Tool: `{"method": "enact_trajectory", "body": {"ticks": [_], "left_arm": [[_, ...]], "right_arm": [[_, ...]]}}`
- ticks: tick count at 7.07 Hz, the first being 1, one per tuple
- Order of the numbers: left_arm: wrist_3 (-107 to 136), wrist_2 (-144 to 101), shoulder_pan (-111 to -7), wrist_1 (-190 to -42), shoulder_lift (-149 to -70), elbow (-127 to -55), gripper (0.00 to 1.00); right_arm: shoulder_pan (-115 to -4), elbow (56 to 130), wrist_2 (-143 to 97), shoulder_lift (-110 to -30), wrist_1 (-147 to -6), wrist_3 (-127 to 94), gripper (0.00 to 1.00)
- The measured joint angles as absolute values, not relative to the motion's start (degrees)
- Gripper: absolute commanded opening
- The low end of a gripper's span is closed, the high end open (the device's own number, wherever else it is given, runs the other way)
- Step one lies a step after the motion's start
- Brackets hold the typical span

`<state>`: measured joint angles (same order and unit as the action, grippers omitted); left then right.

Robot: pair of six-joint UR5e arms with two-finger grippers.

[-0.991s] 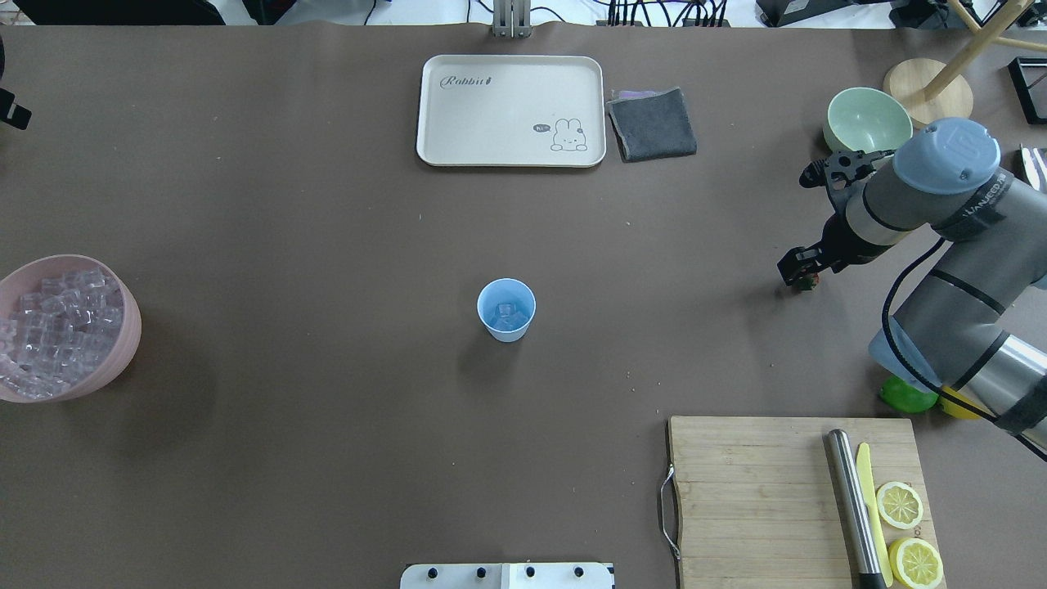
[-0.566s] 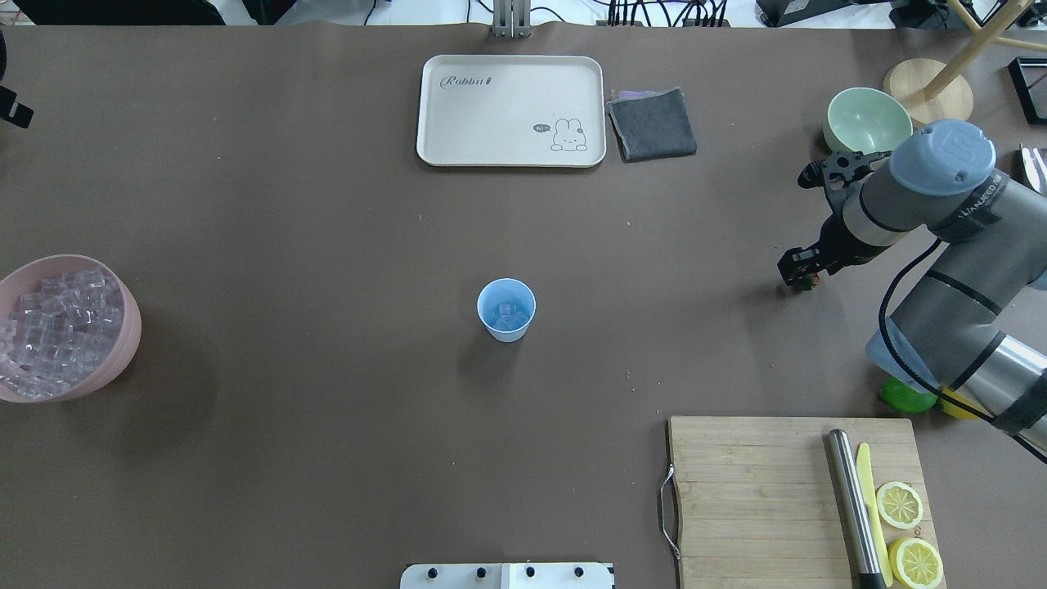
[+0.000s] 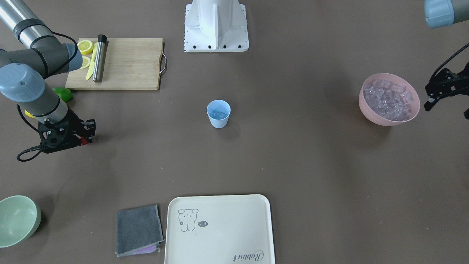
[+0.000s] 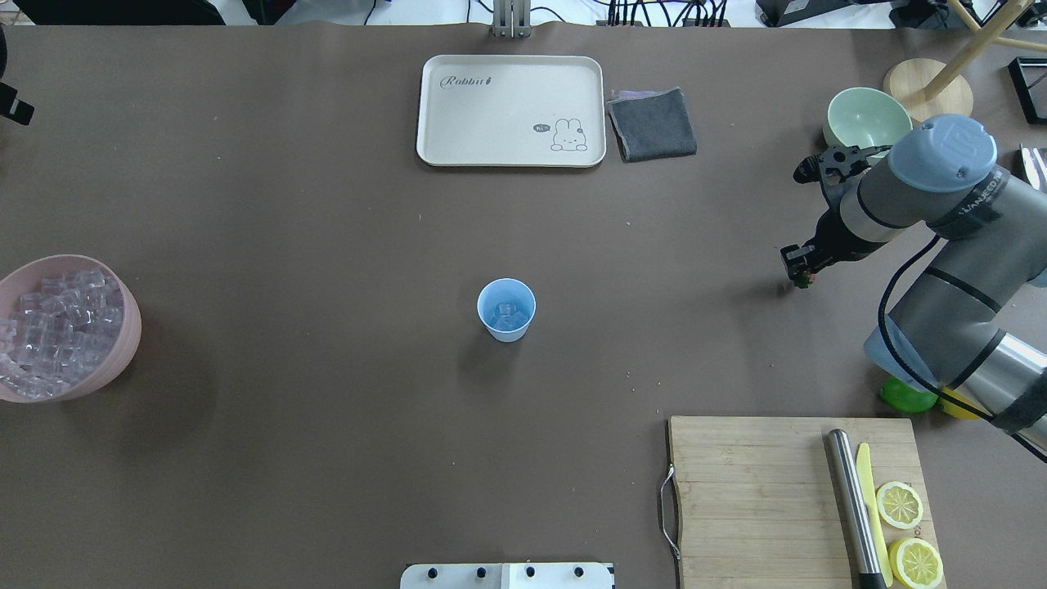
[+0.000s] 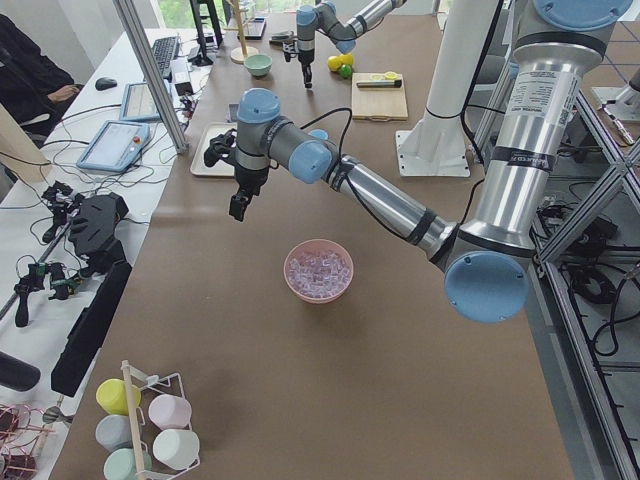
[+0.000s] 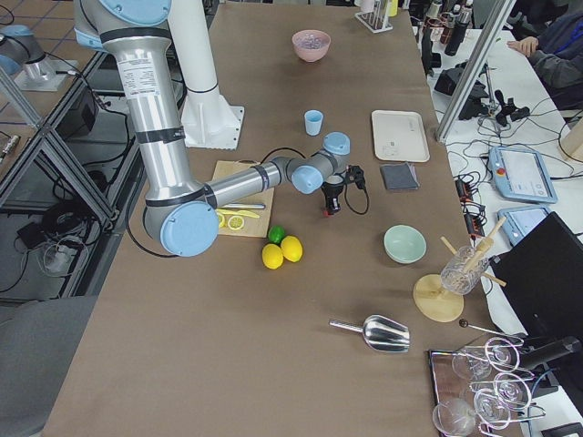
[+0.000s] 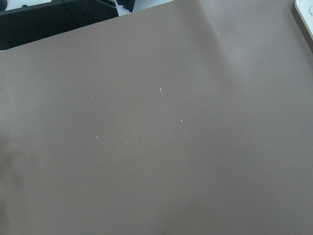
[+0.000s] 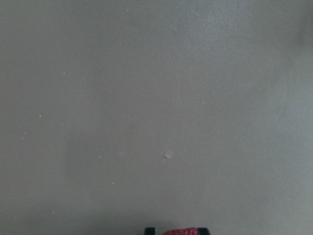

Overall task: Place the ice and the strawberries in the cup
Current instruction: 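Lift the strawberry with the right gripper and carry it over the cup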

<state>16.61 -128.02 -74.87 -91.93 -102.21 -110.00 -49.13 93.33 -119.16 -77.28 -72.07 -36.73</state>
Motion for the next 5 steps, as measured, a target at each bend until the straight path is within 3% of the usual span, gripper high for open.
{"method": "enact_trajectory", "body": {"ticks": [3,5], "left_arm": [[16.61,-128.08,-75.20,-92.02,-101.89,-110.11,0.97],[16.95,-128.38,-76.56,-92.00,-101.66,-110.29,0.97]], "right_arm": [[-52.66,98.33,-119.76,-75.31,-72.38,-36.57,0.00],[-50.81,99.97,-119.20,-68.25,-72.51,-43.99,0.00]]}}
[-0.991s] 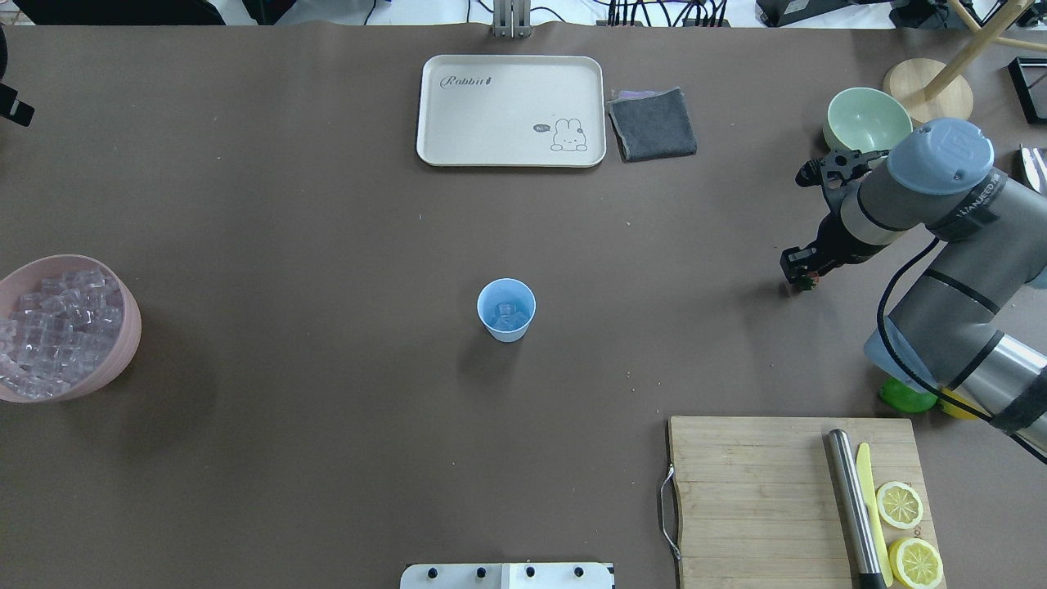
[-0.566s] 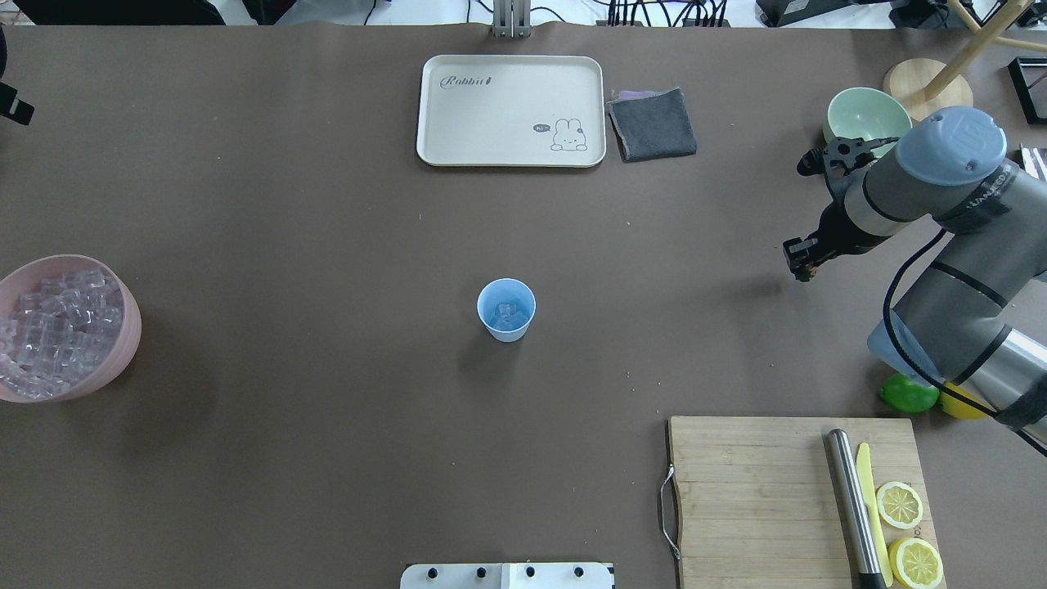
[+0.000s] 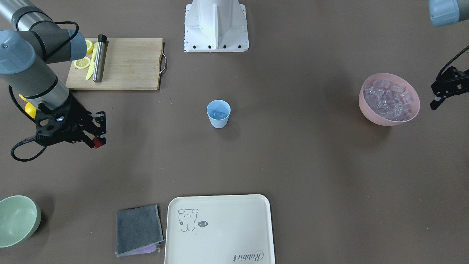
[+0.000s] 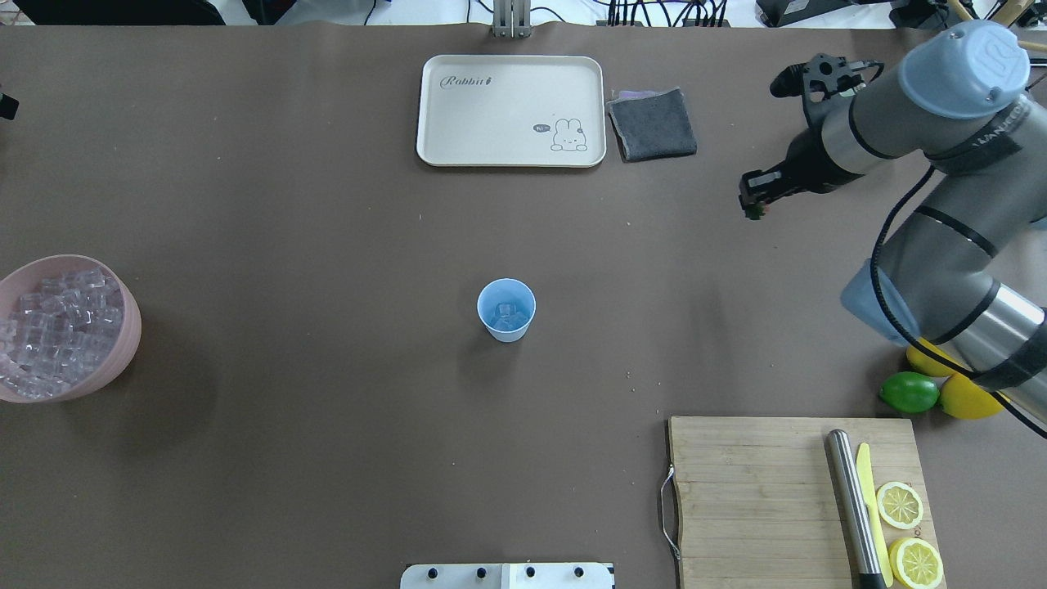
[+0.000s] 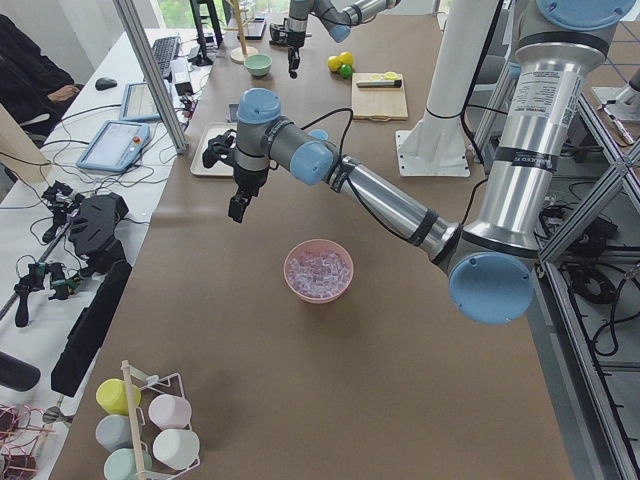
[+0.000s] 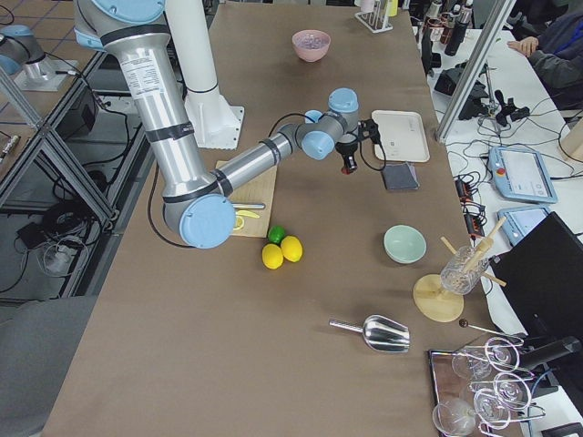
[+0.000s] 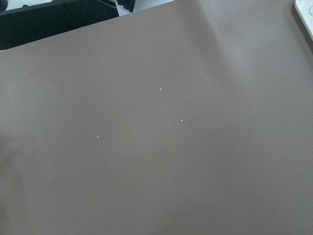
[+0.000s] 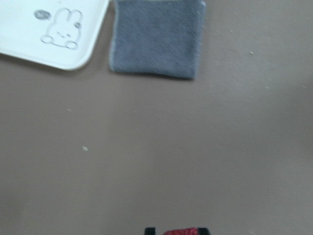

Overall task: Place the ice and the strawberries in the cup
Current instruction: 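Lift the strawberry with the right gripper and carry it over the cup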

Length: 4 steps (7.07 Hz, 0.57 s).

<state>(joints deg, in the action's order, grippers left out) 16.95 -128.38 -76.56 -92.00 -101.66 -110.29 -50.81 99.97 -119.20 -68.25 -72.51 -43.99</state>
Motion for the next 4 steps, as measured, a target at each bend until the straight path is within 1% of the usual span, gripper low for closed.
{"method": "enact_trajectory", "body": {"ticks": [1,3,4], "left_arm": [[17.29,-129.89,-77.65,-91.87,-101.63,-110.18,0.97],[17.57,-134.34,-80.66,-91.46,-101.70,-109.07,0.97],[18.34,-134.97,-81.65,-91.39,-101.68,-108.51,0.97]], "right_arm": [[-47.24,100.05,-116.71,-63.86,-72.51,-50.53,0.00],[-35.26,99.05,-103.75,-55.02,-72.67,-60.93,0.00],[-30.08,98.43,-98.31,-52.27,-72.53,-63.93,0.00]]}}
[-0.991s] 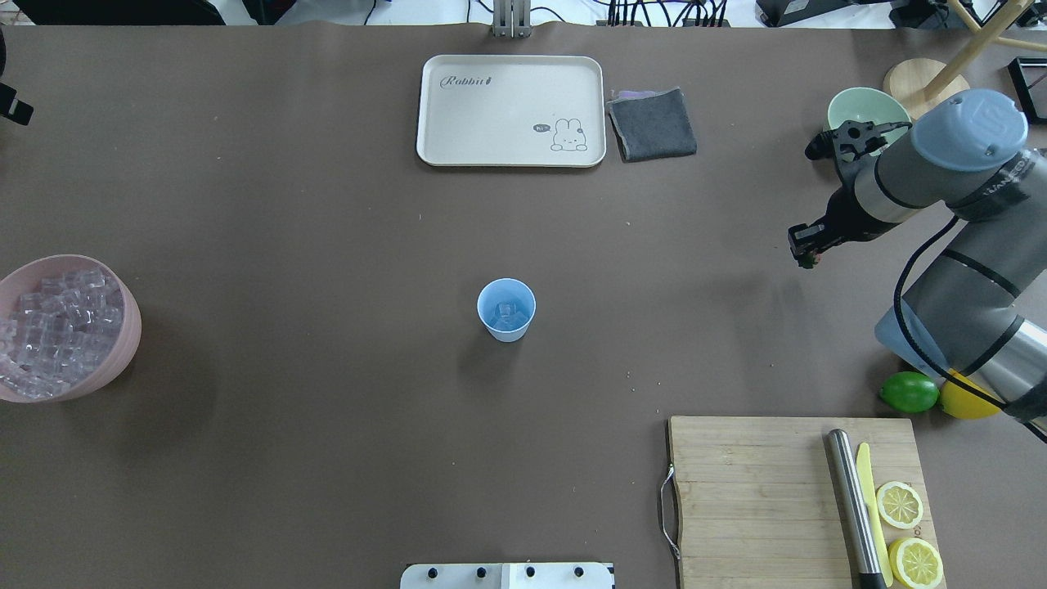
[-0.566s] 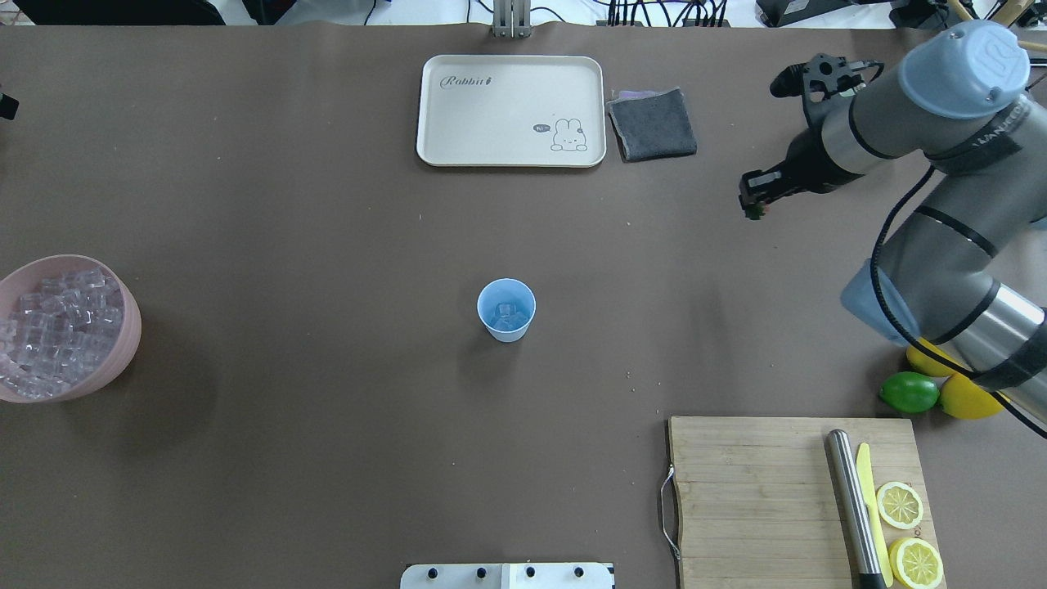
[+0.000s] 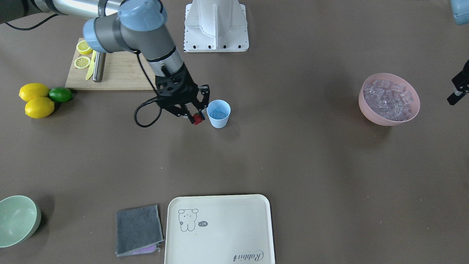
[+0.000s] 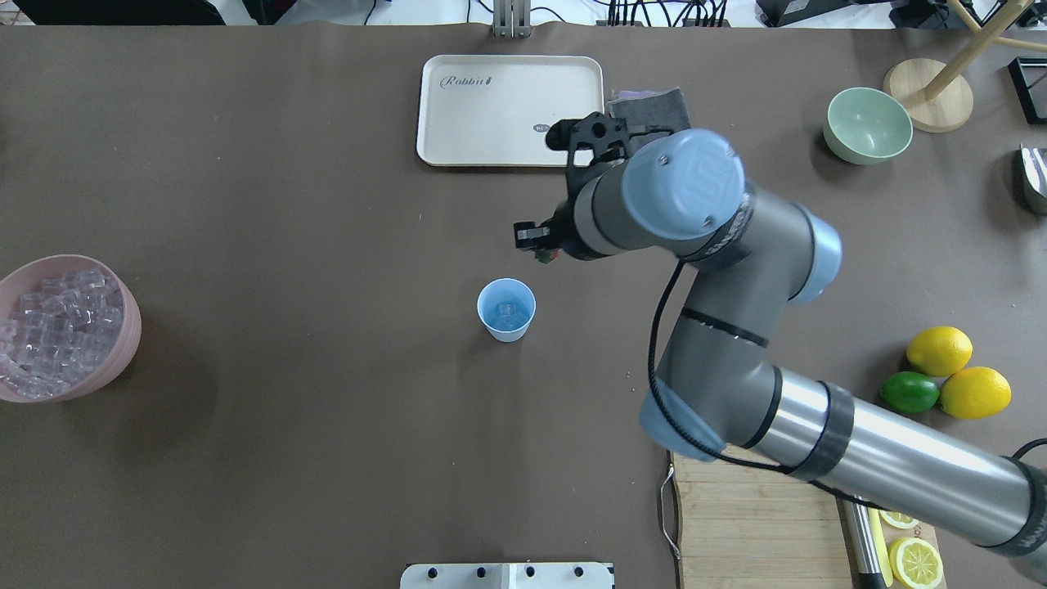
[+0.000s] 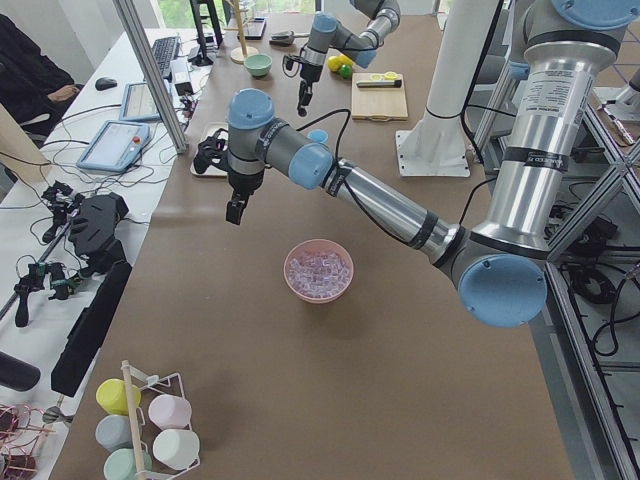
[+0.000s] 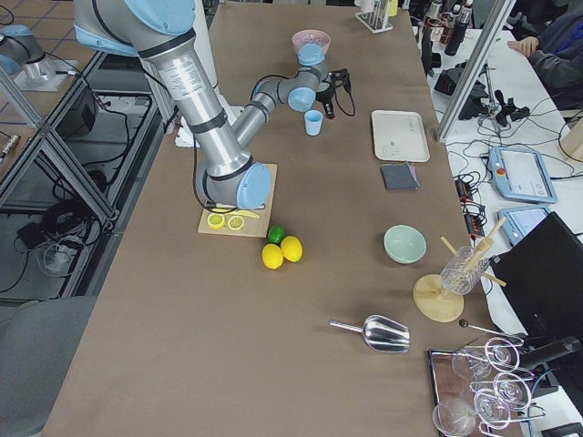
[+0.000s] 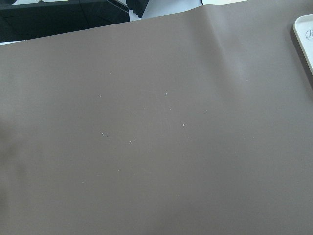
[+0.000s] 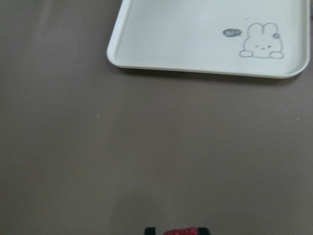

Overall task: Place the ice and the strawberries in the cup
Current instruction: 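Lift the strawberry with the right gripper and carry it over the cup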

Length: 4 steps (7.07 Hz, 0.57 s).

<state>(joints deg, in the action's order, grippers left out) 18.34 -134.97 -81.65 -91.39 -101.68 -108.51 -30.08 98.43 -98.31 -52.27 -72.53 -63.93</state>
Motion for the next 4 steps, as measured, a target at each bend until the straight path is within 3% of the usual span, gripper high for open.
{"method": "enact_trajectory", "body": {"ticks": [4], "left_arm": [[20.28,-135.42,-83.52,-92.10,-98.32,-108.97,0.97]], "right_arm": [[-23.37,98.14,-91.66,-50.41,-72.50,-66.07,0.00]]}}
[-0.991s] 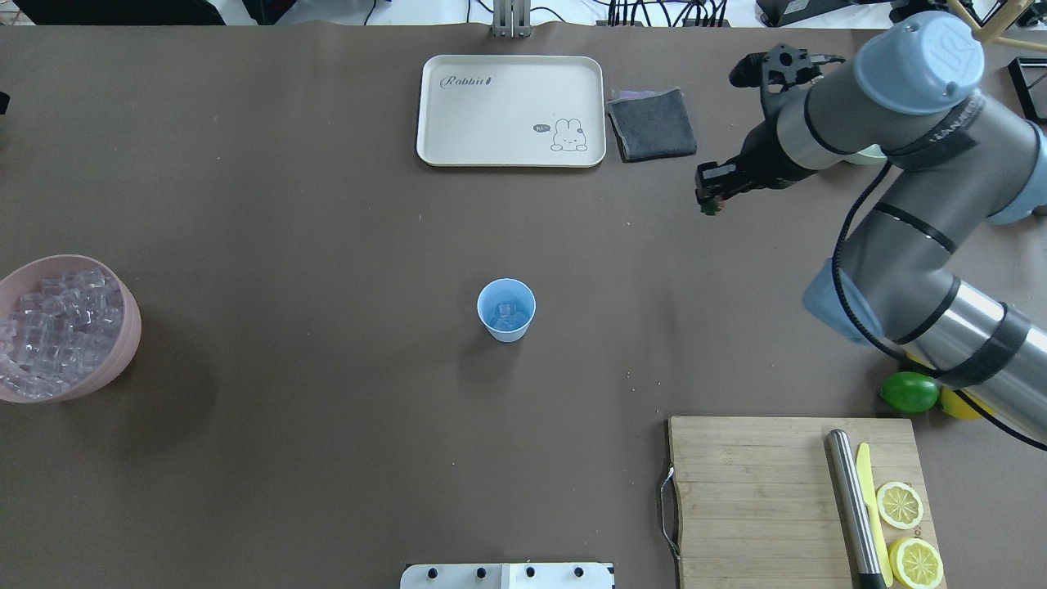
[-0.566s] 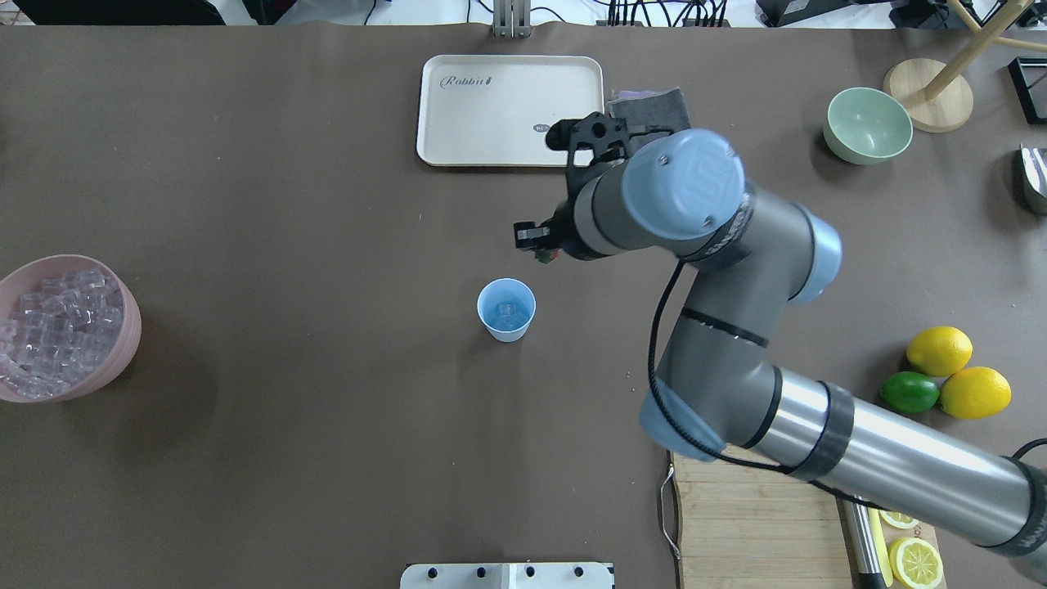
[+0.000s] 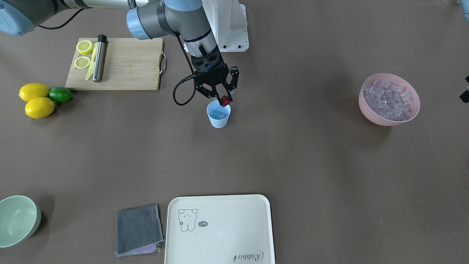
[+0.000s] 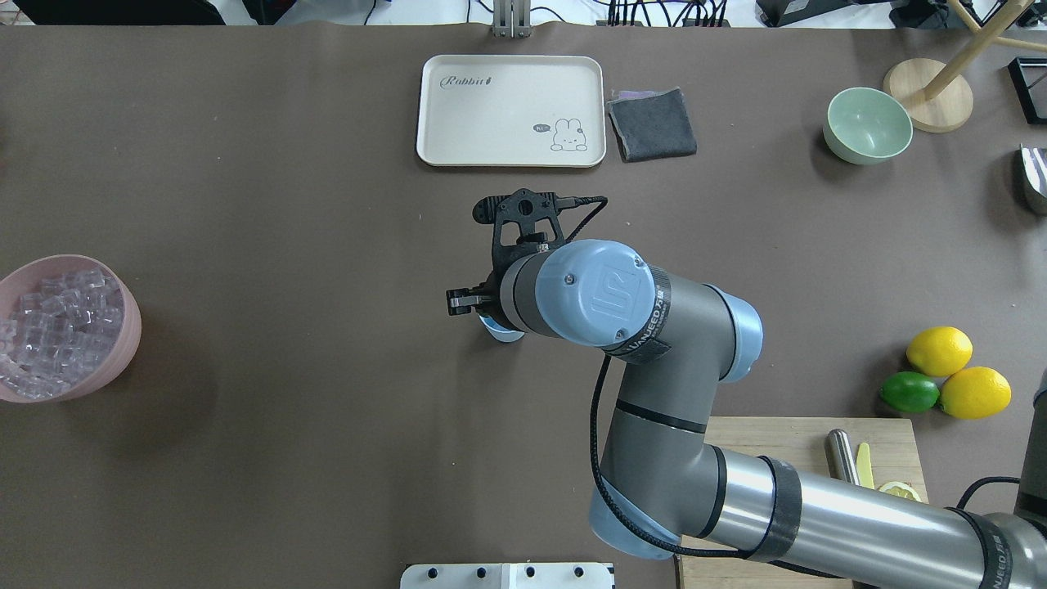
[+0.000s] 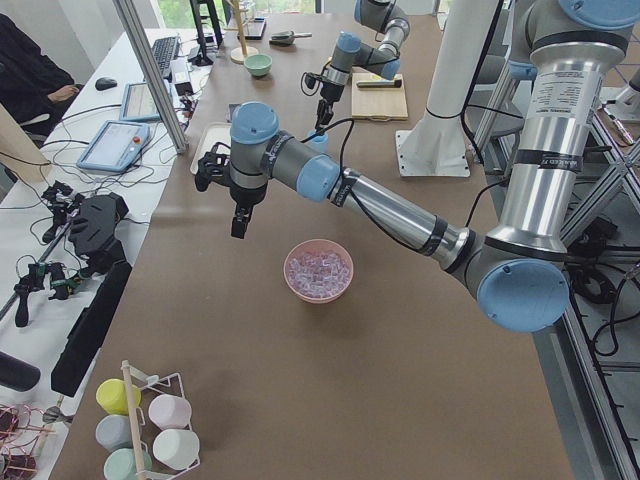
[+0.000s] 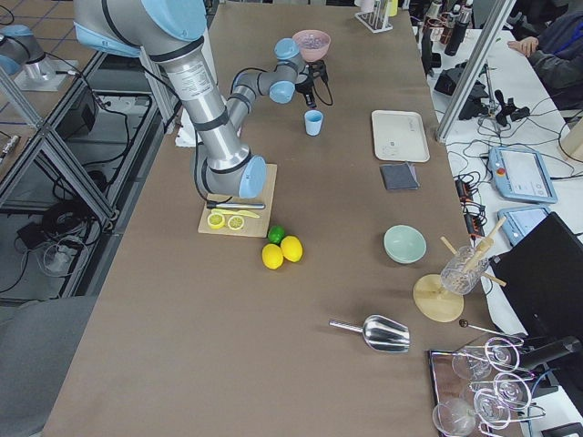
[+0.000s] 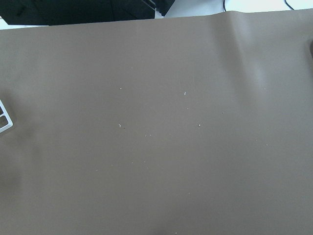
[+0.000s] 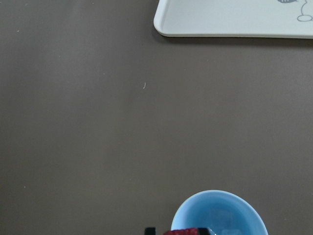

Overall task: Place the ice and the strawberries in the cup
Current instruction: 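Lower the right gripper into the cup and release the strawberry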

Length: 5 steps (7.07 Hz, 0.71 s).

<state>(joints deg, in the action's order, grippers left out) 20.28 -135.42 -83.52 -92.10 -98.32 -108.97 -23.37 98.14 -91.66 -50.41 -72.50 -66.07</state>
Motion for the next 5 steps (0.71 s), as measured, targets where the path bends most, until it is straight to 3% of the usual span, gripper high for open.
{"method": "enact_trajectory", "body": {"ticks": [3,4,5], "left_arm": [[20.20,-135.44,-83.90,-92.19,-96.94,-109.80,0.97],[20.06,-135.44,-83.92,-92.20,-96.71,-109.99,0.97],[19.92,-135.44,-83.93,-92.20,-96.63,-110.01,0.97]], "right_arm": [[-23.73,98.31,-91.58,-51.69,-72.51,-65.69,0.00],[-23.84,98.33,-91.56,-52.29,-72.48,-65.69,0.39],[-23.90,98.34,-91.56,-52.73,-72.49,-65.70,0.99]]}}
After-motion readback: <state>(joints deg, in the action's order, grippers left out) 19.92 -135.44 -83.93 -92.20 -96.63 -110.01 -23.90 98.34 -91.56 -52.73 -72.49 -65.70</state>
